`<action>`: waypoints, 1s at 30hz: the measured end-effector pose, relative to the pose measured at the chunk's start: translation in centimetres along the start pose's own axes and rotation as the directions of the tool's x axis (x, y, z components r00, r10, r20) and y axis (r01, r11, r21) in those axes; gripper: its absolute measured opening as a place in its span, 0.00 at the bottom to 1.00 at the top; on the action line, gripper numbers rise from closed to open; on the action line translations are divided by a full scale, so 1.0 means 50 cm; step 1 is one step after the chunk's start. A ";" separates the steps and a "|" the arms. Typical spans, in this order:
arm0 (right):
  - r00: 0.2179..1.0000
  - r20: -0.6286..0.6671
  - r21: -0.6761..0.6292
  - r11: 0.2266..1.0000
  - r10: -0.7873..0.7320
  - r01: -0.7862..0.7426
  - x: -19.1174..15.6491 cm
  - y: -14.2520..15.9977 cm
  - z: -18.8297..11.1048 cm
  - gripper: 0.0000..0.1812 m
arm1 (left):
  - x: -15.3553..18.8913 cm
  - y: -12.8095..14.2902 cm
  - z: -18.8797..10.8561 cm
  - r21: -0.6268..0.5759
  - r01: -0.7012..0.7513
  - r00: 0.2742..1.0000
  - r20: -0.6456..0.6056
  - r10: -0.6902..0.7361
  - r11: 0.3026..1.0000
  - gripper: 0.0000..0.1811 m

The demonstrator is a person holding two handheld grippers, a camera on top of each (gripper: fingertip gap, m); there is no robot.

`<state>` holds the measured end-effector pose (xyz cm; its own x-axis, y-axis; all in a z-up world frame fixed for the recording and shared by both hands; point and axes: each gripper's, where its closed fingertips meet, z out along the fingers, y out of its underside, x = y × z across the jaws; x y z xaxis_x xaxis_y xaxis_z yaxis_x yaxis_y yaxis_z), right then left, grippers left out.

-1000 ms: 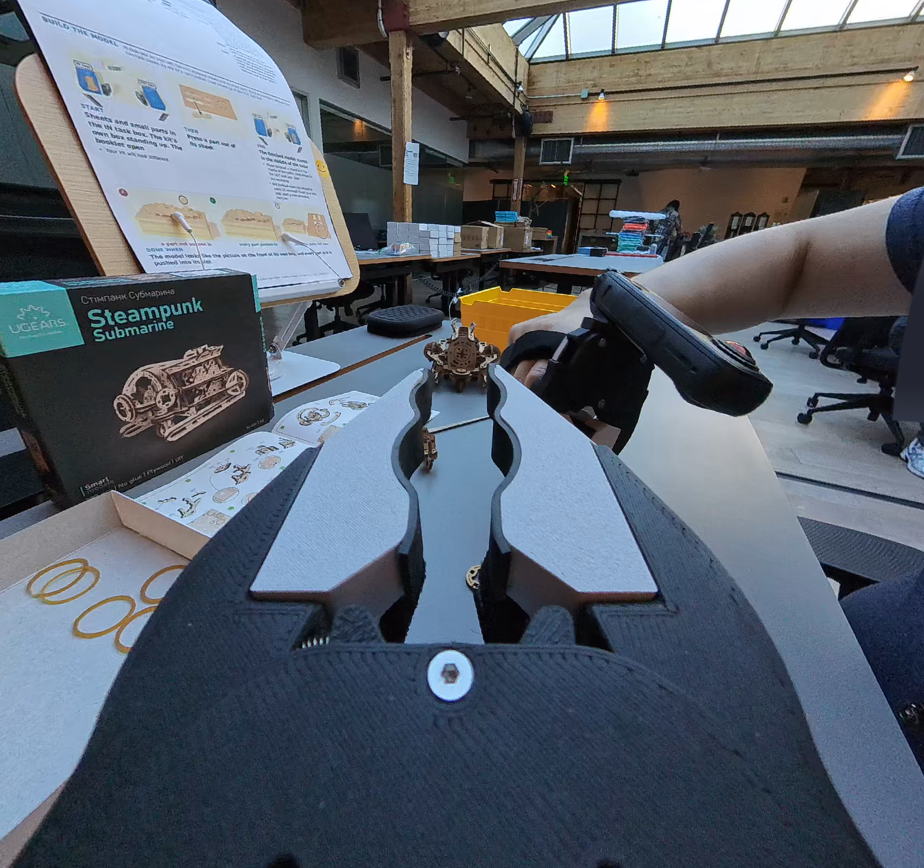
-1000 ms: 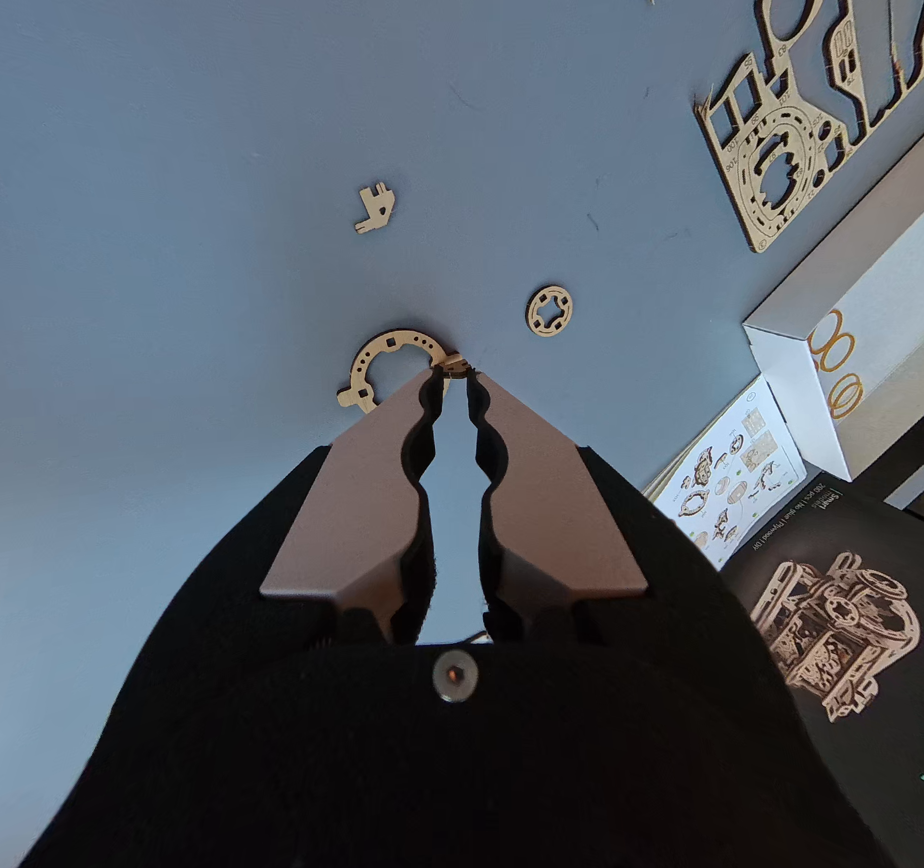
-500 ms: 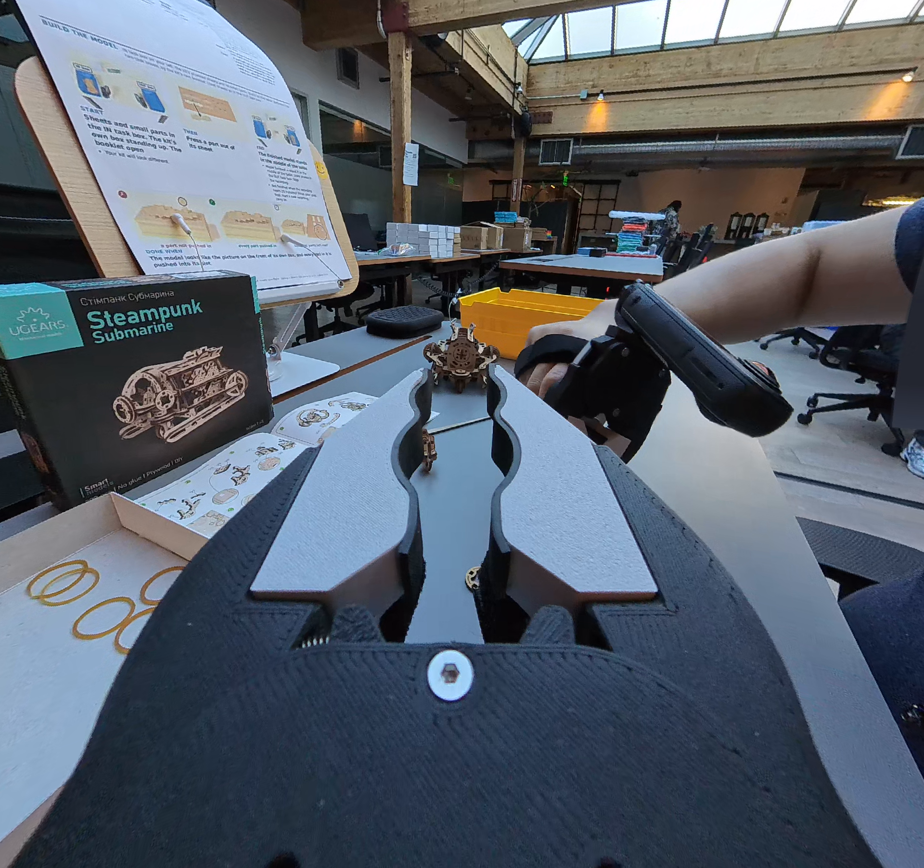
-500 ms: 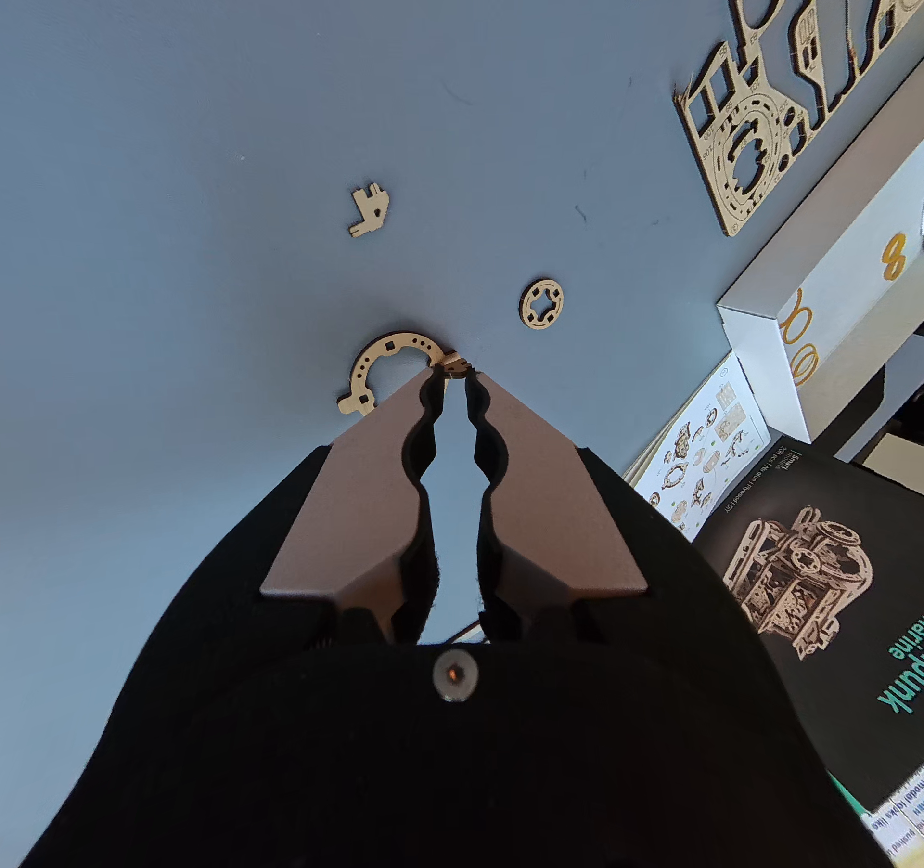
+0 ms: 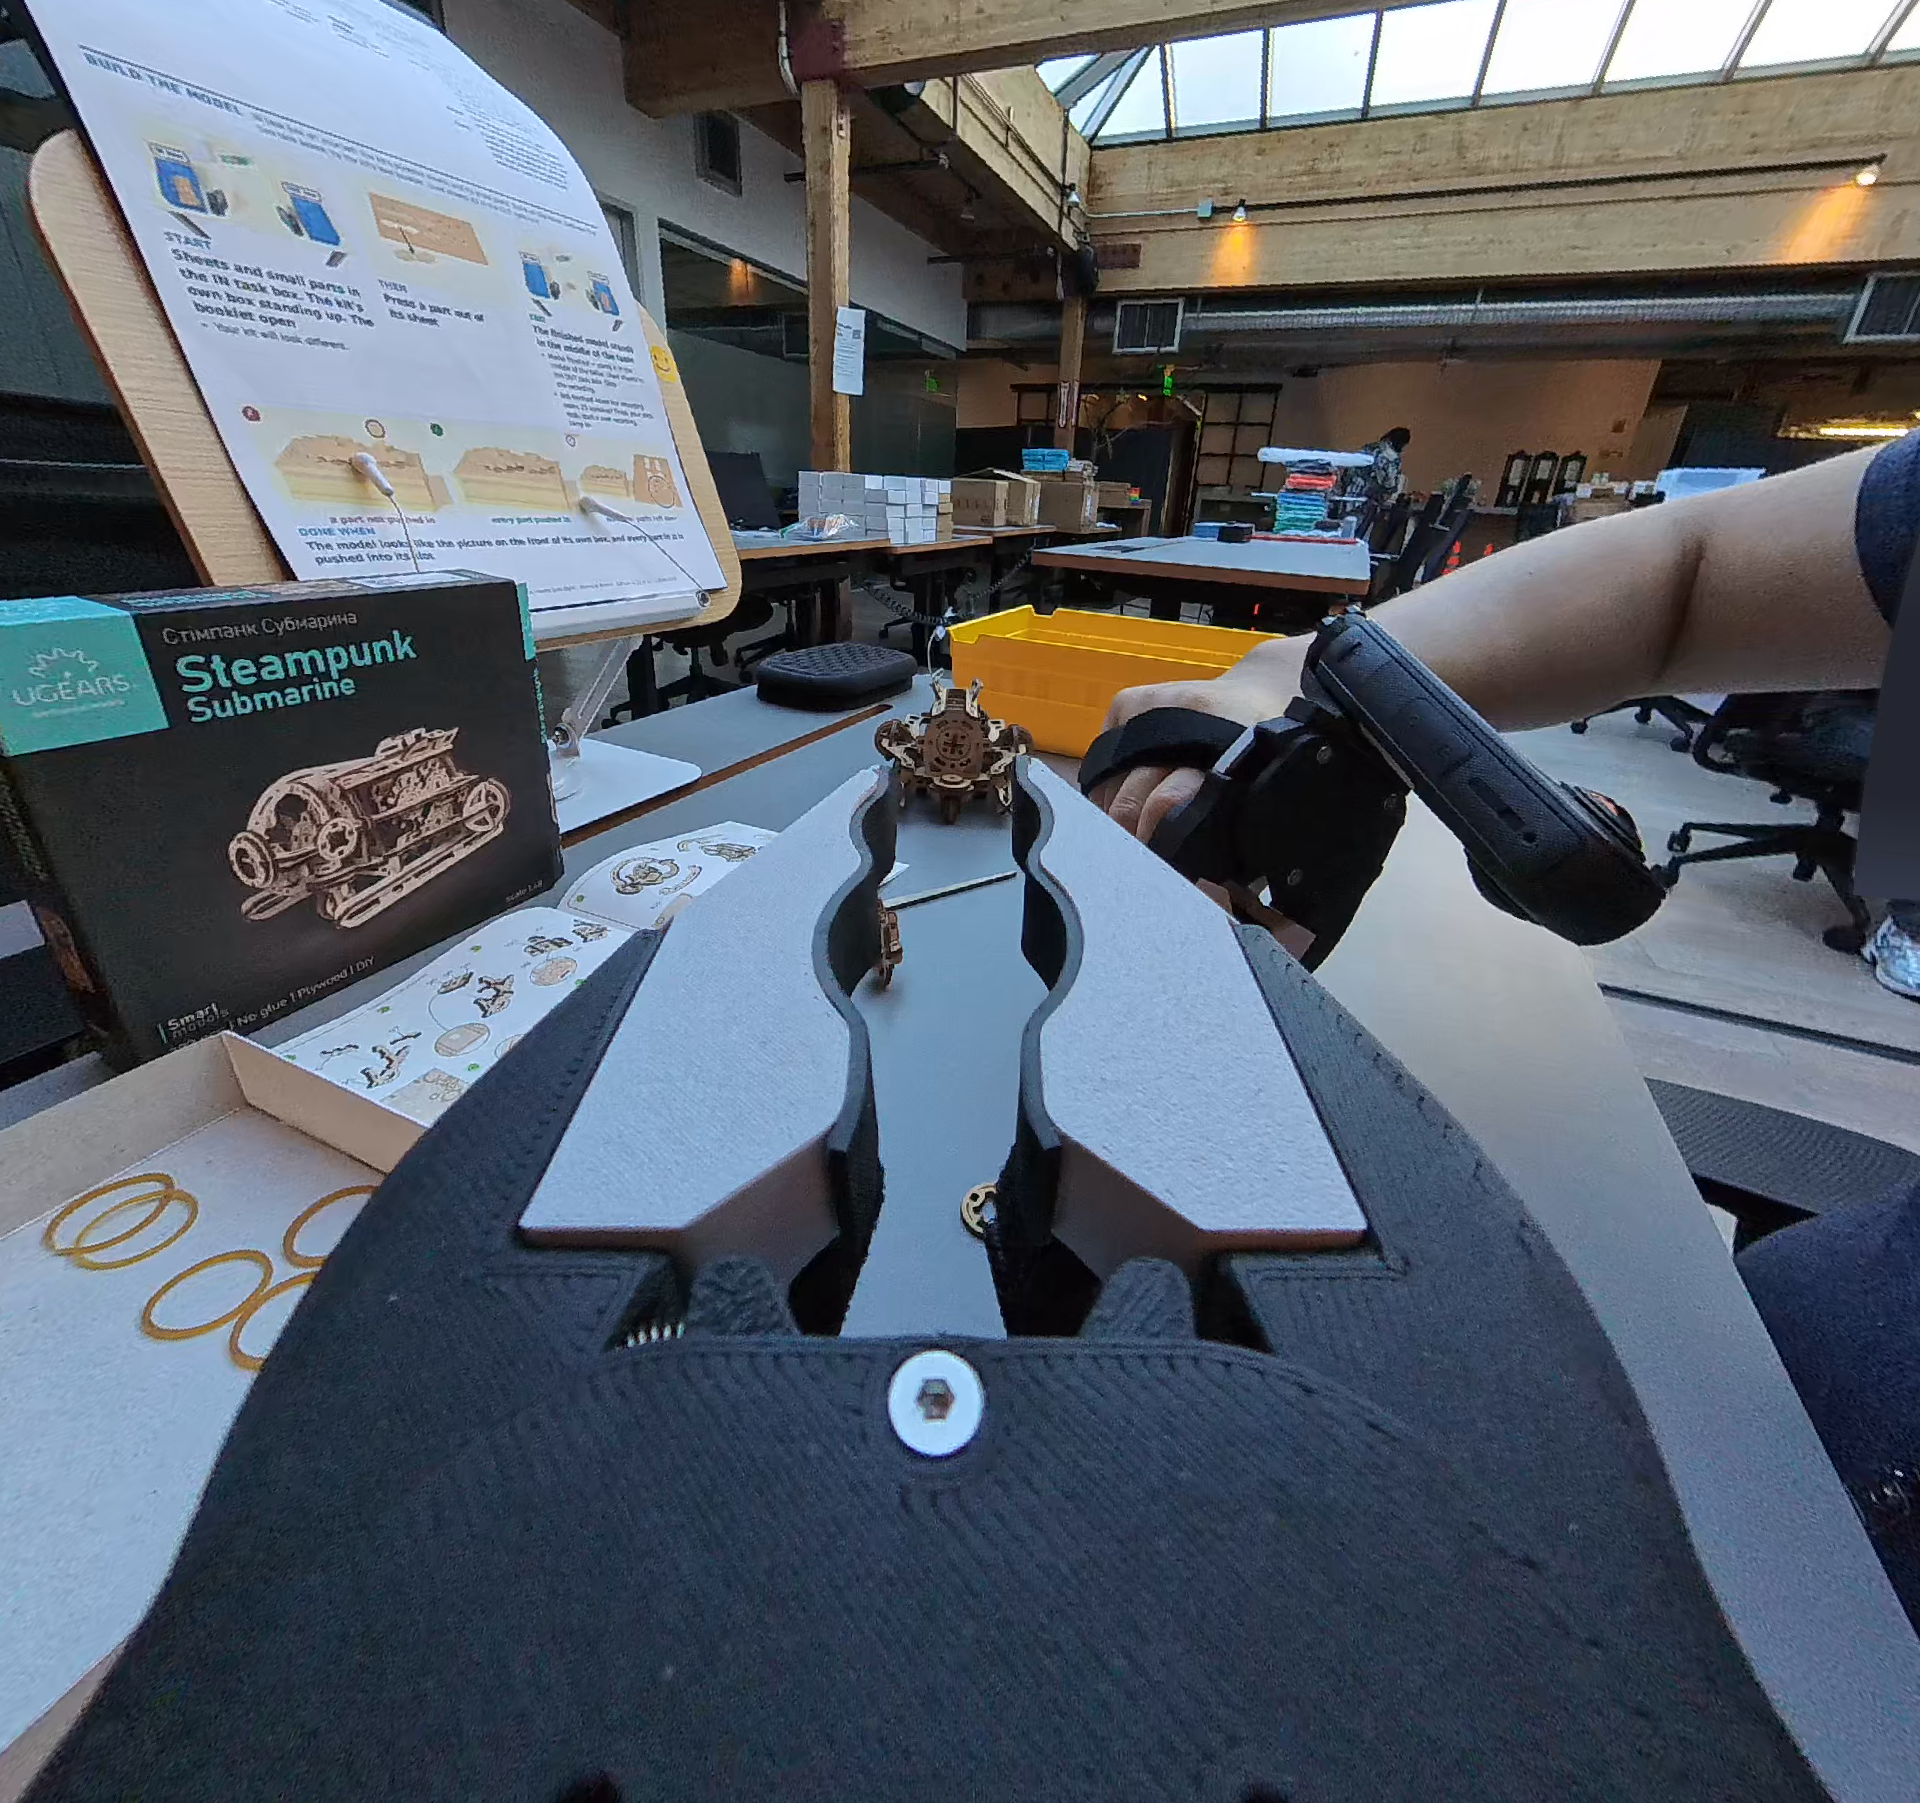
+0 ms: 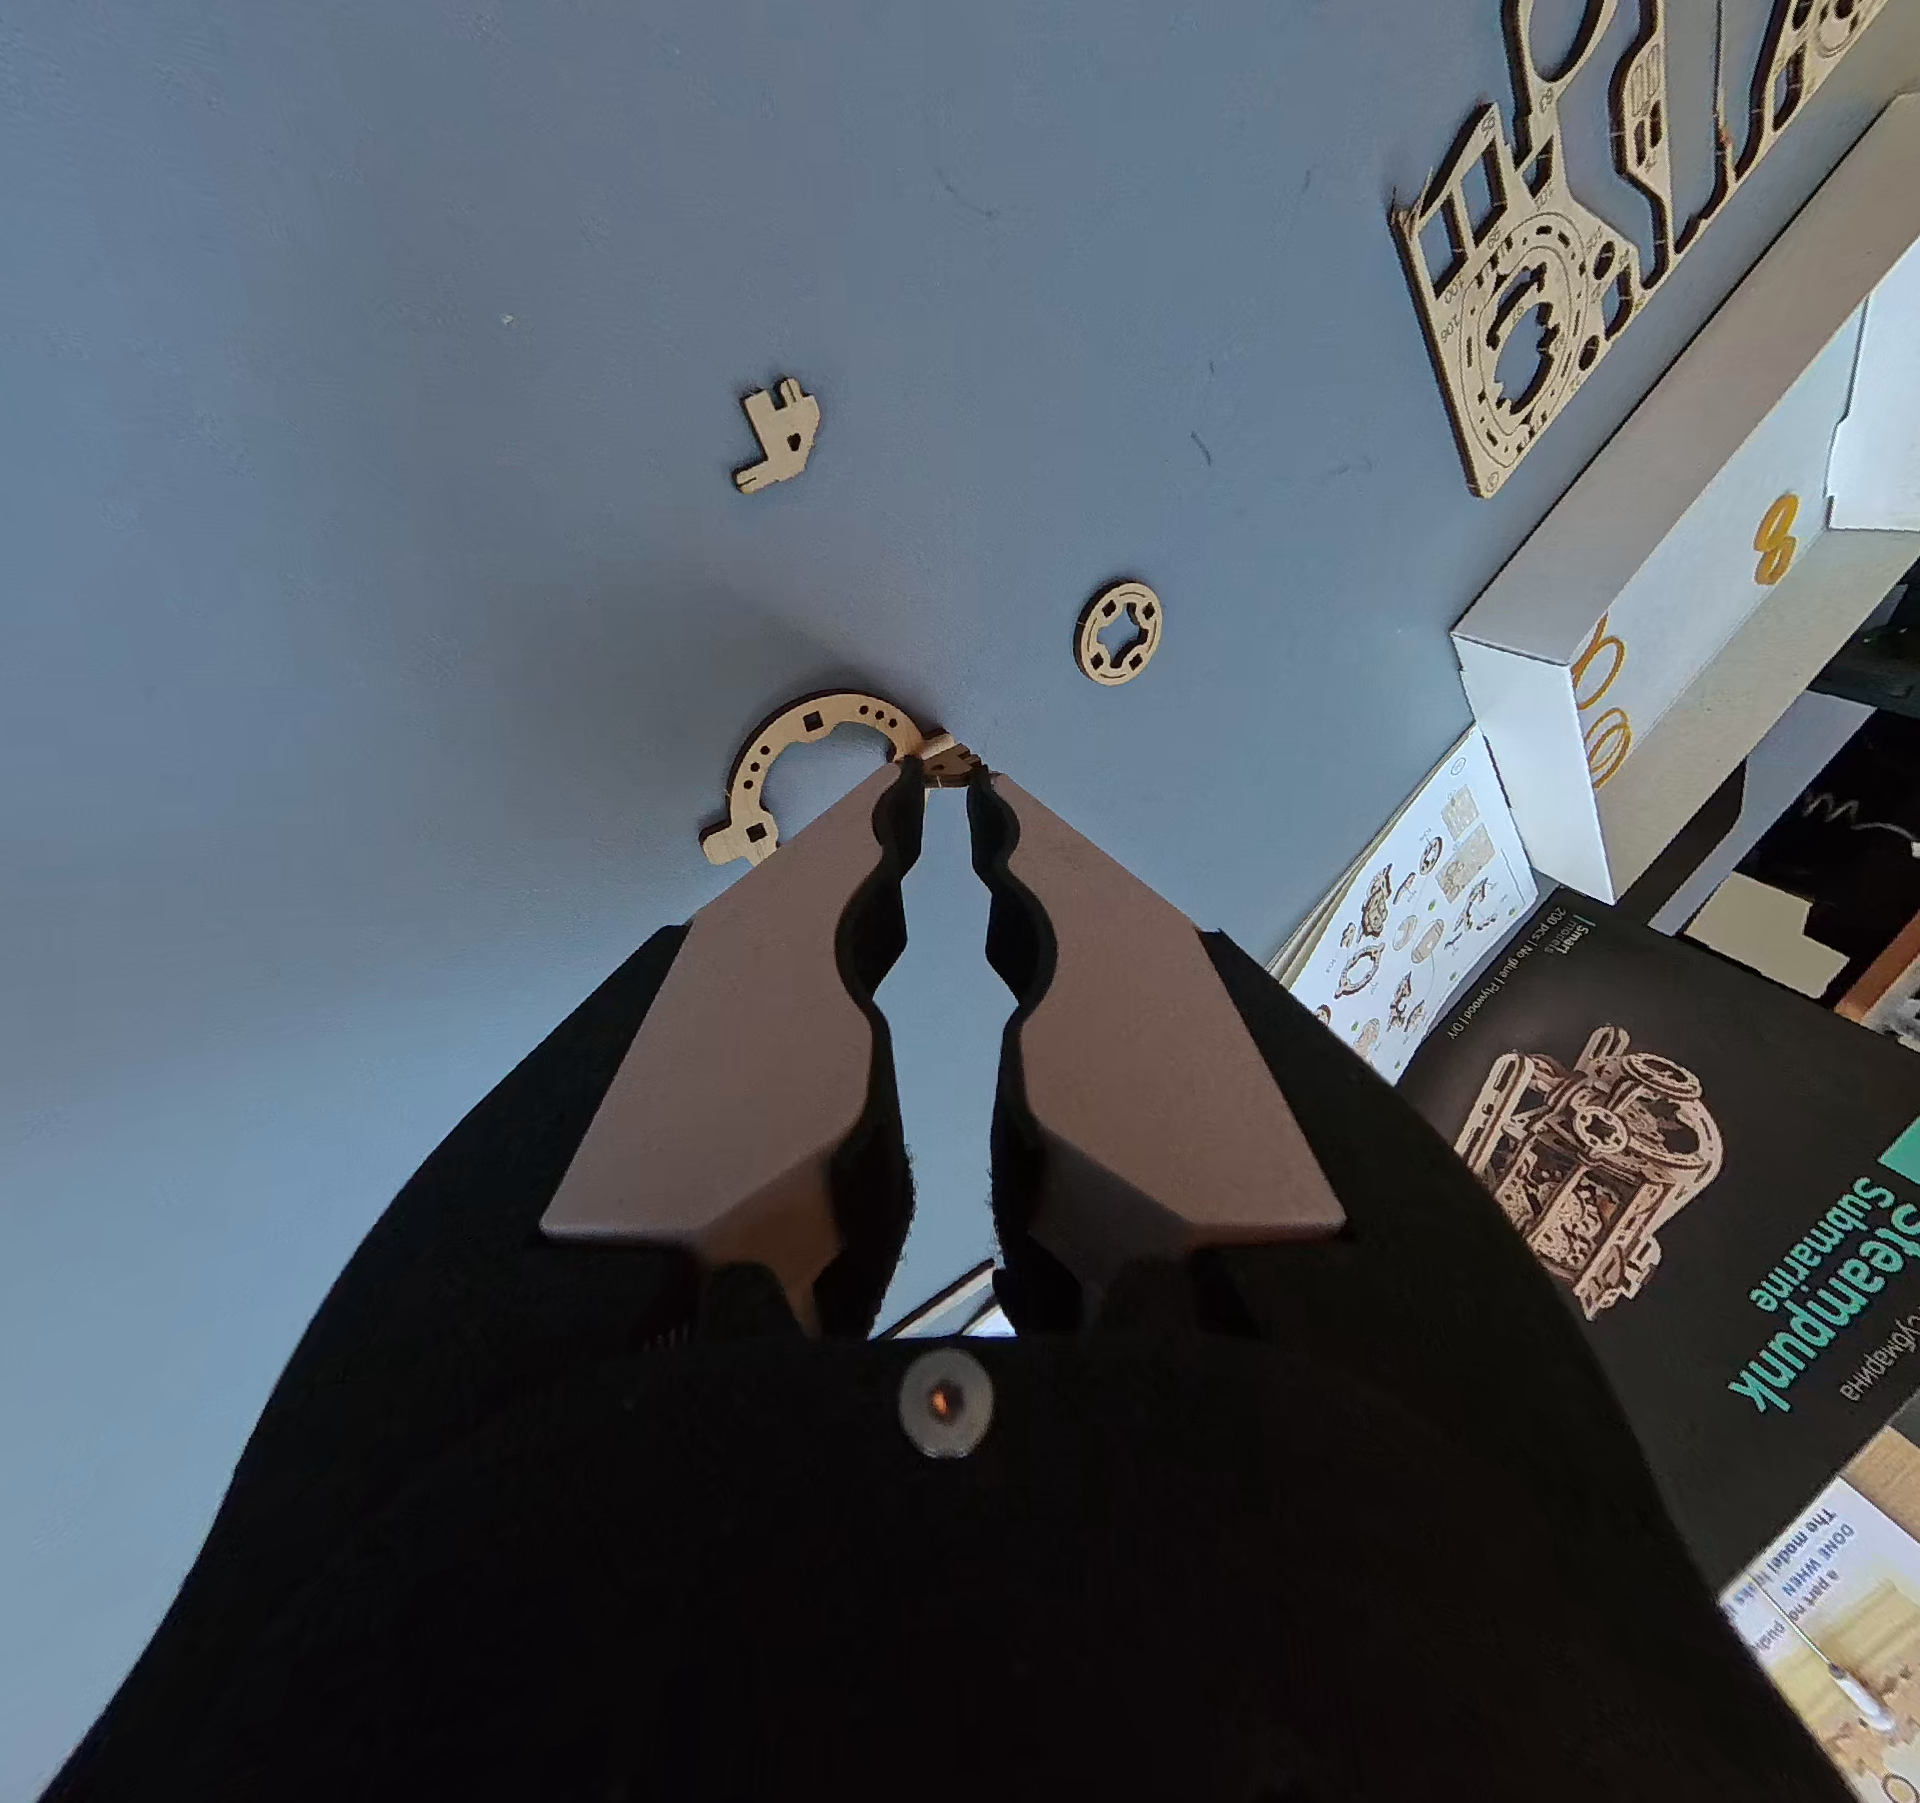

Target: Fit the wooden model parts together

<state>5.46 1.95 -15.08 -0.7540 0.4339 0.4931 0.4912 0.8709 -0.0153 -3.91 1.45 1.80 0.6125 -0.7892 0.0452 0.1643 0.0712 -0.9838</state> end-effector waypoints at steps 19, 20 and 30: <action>0.998 -0.066 0.002 1.000 0.007 -0.007 -0.001 0.000 -0.001 0.04 | 0.003 0.002 0.002 -0.004 -0.001 1.000 -0.007 0.001 1.000 0.11; 0.997 -0.071 0.003 1.000 0.011 -0.010 -0.001 0.000 -0.001 0.04 | 0.003 0.002 0.002 -0.004 -0.001 1.000 -0.007 0.001 1.000 0.11; 0.994 -0.101 0.028 0.999 0.028 -0.025 -0.002 -0.003 0.000 0.04 | 0.004 0.003 0.003 -0.008 -0.002 1.000 -0.010 0.002 1.000 0.11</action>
<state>5.46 1.76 -15.13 -0.6920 0.4328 0.5778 0.4977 0.8658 -0.0525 -3.66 1.38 1.66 0.6052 -0.7950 0.0414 0.1566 0.0678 -0.9853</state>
